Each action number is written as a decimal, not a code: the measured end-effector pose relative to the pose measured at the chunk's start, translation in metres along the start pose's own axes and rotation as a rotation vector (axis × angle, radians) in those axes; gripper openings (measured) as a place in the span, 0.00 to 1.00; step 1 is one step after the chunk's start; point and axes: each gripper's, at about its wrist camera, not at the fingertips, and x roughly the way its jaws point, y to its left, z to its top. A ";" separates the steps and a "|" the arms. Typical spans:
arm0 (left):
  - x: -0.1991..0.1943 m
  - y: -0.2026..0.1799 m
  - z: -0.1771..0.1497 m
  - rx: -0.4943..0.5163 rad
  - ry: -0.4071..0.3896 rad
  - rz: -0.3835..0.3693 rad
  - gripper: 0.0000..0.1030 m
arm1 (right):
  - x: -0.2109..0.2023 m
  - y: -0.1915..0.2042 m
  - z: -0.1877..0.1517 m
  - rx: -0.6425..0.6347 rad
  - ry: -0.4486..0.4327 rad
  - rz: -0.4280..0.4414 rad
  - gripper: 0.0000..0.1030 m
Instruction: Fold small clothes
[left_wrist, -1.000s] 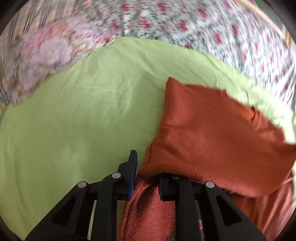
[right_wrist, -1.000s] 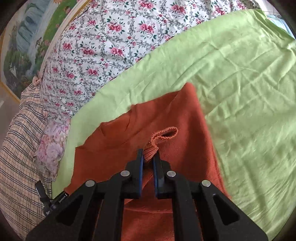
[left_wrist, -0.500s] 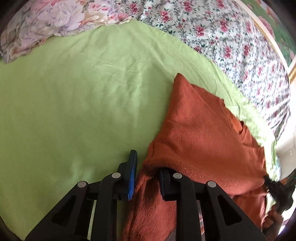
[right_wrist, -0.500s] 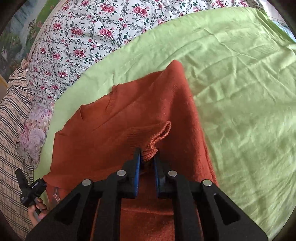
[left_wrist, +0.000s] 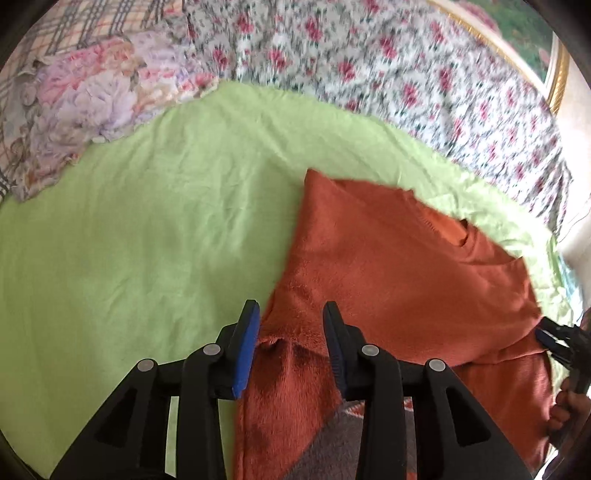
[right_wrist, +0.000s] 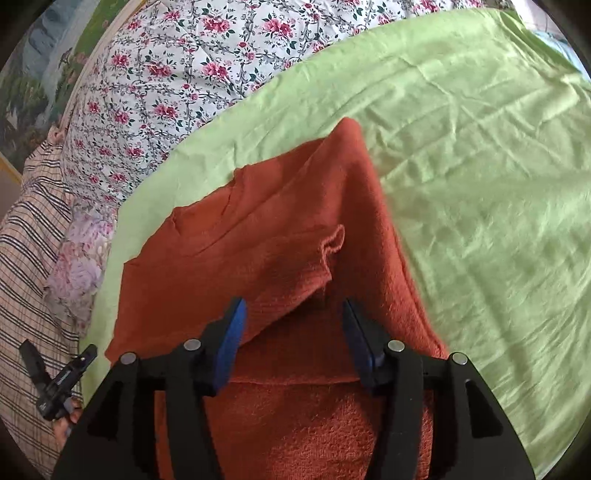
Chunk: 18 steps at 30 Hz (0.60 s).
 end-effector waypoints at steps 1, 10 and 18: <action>0.008 -0.001 0.000 0.004 0.019 0.017 0.35 | -0.002 0.000 -0.002 -0.015 -0.010 0.009 0.53; 0.043 -0.004 -0.001 0.031 0.082 0.107 0.38 | 0.009 0.022 0.003 -0.263 0.031 -0.124 0.53; 0.045 -0.002 0.001 0.020 0.085 0.102 0.39 | 0.022 0.021 0.026 -0.210 0.145 -0.004 0.12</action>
